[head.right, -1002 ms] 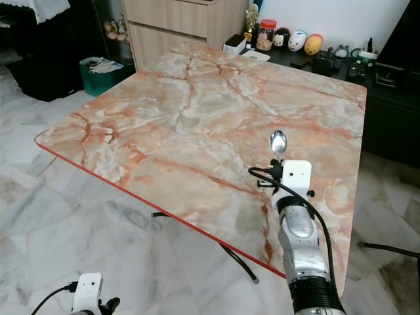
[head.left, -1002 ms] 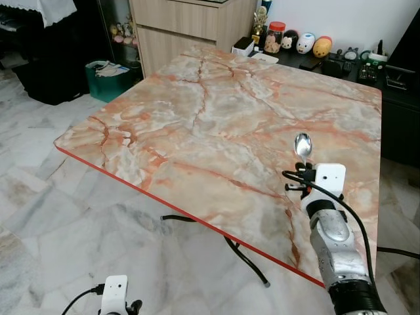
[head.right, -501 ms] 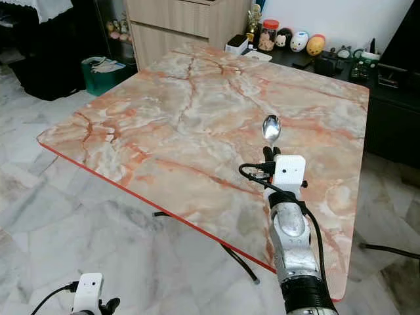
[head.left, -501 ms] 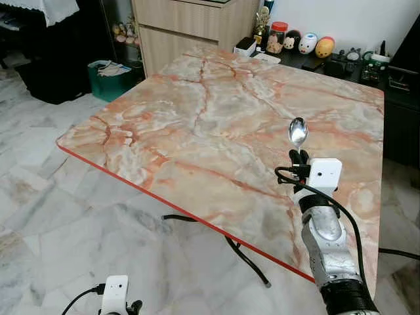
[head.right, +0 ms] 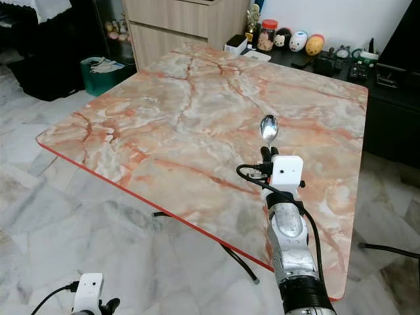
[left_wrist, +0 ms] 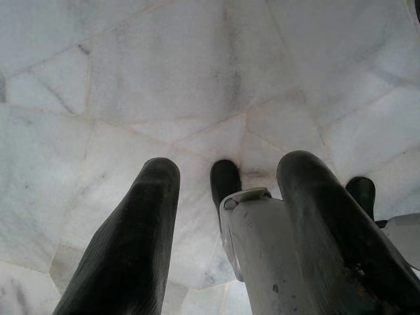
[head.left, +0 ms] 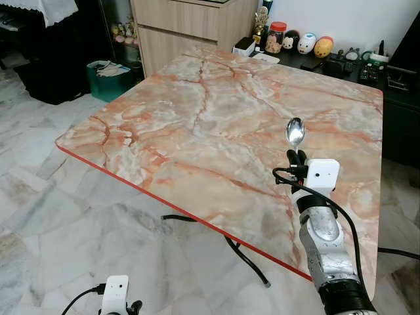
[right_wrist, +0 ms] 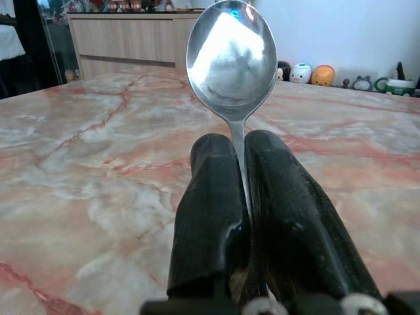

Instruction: Setting the table

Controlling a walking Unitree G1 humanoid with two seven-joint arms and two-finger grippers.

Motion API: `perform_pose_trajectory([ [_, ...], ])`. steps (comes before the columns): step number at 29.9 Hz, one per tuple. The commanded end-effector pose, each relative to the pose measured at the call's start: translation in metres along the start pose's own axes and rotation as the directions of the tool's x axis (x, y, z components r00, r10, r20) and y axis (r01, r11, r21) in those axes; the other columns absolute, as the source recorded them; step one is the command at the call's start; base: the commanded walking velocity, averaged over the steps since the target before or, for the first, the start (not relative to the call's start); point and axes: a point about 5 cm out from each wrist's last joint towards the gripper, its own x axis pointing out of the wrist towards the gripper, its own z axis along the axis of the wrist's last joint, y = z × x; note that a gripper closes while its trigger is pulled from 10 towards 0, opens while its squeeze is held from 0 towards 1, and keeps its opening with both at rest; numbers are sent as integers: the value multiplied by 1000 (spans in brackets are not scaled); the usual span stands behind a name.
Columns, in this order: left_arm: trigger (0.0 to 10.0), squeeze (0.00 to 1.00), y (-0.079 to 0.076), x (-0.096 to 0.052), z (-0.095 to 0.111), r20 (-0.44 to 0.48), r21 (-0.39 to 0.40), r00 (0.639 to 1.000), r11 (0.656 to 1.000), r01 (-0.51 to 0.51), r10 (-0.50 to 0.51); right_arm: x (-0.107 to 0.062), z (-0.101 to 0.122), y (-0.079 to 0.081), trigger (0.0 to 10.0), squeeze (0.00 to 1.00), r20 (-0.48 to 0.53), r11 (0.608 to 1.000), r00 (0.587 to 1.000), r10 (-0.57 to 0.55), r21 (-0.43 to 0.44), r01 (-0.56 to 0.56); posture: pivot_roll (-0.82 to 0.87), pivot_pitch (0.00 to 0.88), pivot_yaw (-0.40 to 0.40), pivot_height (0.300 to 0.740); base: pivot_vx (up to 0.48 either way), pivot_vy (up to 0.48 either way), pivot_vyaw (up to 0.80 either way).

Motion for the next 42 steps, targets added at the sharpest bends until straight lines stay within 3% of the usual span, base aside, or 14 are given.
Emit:
perform_pose_trajectory([
  [1,10000,0,1,-1,-7,-24,17,1000,1000,-3,4,2,4,0,10000,0,23,1000,1000,-8,5,8,-63,0,-45,740,0,0,0],
  [17,10000,0,1,-2,-10,-25,25,1000,1000,7,-6,0,2,-4,10000,0,16,1000,1000,-18,-13,18,-71,0,-40,740,0,0,-632],
  [42,10000,0,3,-1,-4,-9,14,1000,1000,-7,7,17,20,4,10000,0,75,999,997,4,-49,-1,-84,0,-29,740,0,0,-769],
])
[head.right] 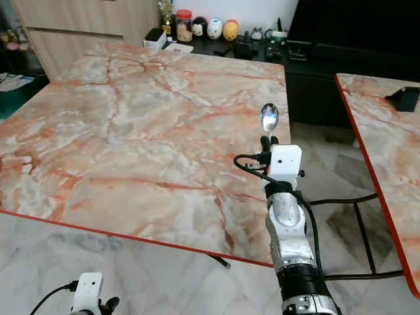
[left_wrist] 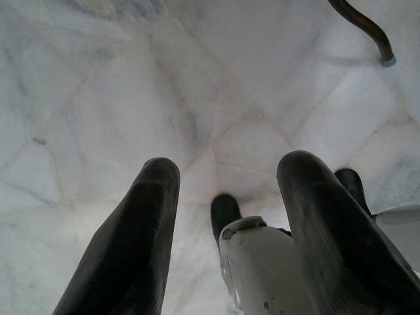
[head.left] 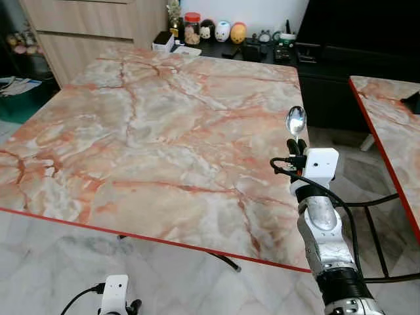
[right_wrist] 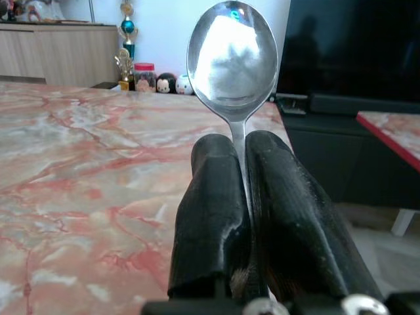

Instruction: Setting the table

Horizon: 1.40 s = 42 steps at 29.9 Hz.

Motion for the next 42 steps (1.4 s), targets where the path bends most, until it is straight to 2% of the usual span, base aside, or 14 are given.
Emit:
perform_pose_trajectory([
  [1,10000,0,1,-1,-6,-22,13,1000,1000,-1,1,1,3,-1,10000,0,17,1000,1000,5,-12,-5,-83,0,-30,740,0,0,-769],
  [11,10000,0,1,-1,-7,-23,9,1000,1000,-2,2,2,4,-2,10000,0,21,1000,1000,4,-19,-4,-81,0,-34,740,0,0,-769],
  [26,10000,0,-1,-1,-8,-27,15,1000,1000,6,-5,1,4,3,10000,0,35,999,999,35,-28,-34,-78,0,-44,740,0,0,-760],
  [42,10000,0,0,-1,-6,-22,15,1000,1000,-8,9,3,6,2,10000,0,54,999,998,27,-29,-26,-74,0,-44,740,0,0,0],
])
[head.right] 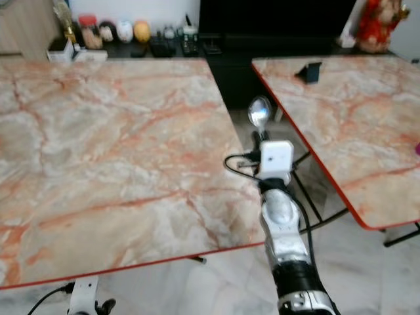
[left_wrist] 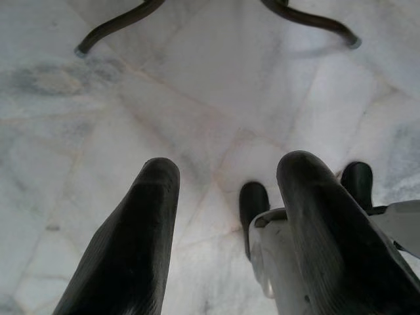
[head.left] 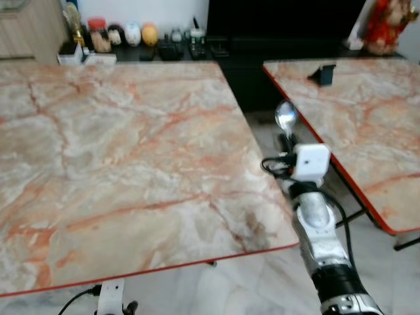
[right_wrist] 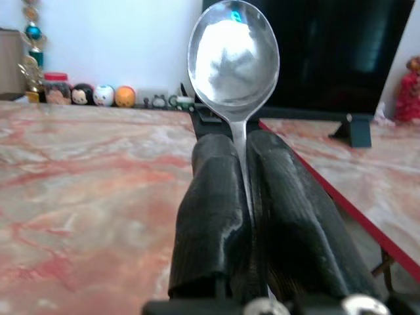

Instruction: Setting the table

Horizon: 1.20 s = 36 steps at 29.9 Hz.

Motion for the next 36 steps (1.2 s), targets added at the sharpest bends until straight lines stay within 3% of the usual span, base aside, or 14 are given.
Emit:
perform_pose_trajectory([
  [1,10000,0,-3,0,-2,-13,17,1000,1000,6,-6,1,1,-7,10000,0,5,1000,1000,-24,-1,24,-74,0,-44,740,0,0,0],
  [16,10000,0,-3,0,0,-7,44,1000,999,3,-3,6,12,-7,10000,0,56,1000,998,-22,-17,23,-75,0,-43,740,0,-369,0],
  [26,10000,0,-3,0,-1,-9,45,1000,999,6,-6,12,32,-3,10000,0,132,999,991,0,-44,5,-75,0,-44,740,0,-443,0],
  [29,10000,0,-6,0,2,29,46,999,999,19,-20,13,33,-3,10000,0,136,999,991,-1,-43,7,-76,0,-46,740,0,-433,0],
  [36,10000,0,-1,-2,-11,-22,49,1000,999,12,-11,13,34,-2,10000,0,137,999,991,1,-46,5,-77,0,-46,740,0,-434,0],
])
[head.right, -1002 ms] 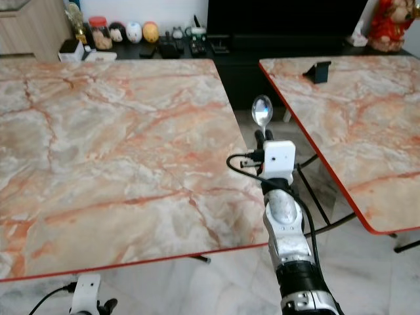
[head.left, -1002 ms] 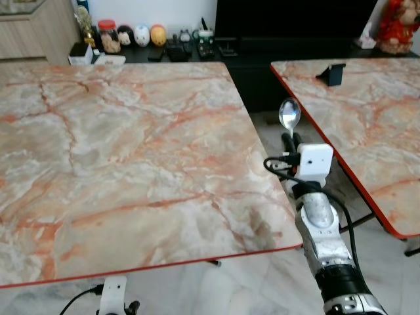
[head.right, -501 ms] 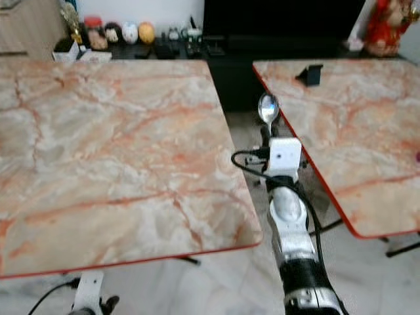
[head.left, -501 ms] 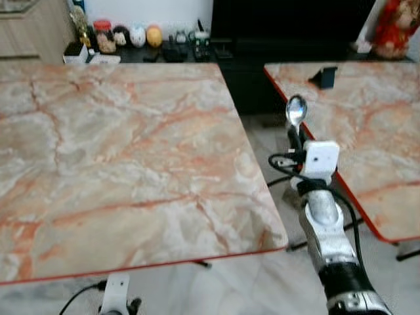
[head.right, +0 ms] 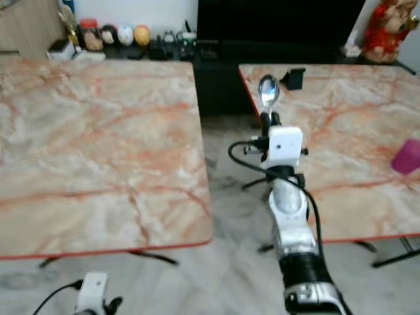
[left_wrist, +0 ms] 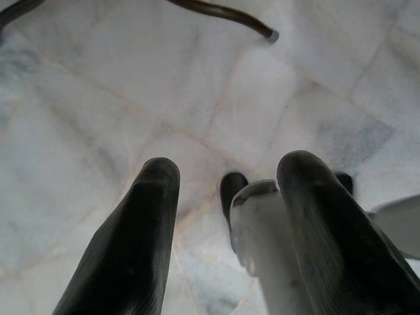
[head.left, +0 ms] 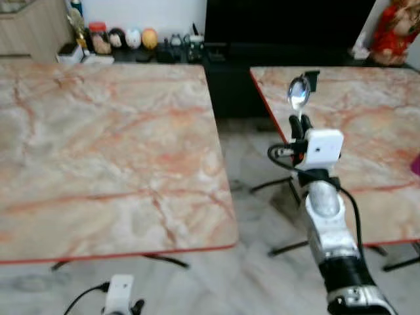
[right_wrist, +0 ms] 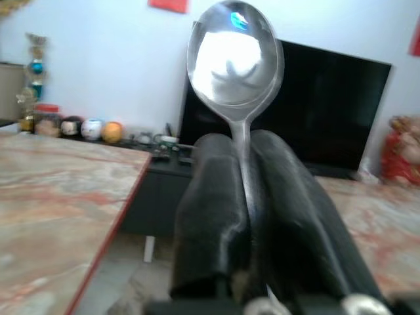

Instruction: Setting the table

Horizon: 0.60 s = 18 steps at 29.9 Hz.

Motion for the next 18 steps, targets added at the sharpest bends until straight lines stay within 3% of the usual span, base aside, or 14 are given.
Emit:
perform_pose_trajectory([
  [1,10000,0,-4,0,-3,-15,1,1000,1000,11,-11,2,5,-8,10000,0,15,1000,1000,-20,-14,20,-77,0,-46,740,0,-435,0],
  [12,10000,0,-4,0,-4,-13,10,1000,1000,22,-22,3,6,-3,10000,0,24,1000,1000,-9,-6,9,-77,0,-43,740,0,-434,0],
  [18,10000,0,-6,0,-2,-9,9,1000,1000,23,-23,3,7,-5,10000,0,28,999,1000,6,-43,-5,-81,0,-43,740,0,-433,0],
])
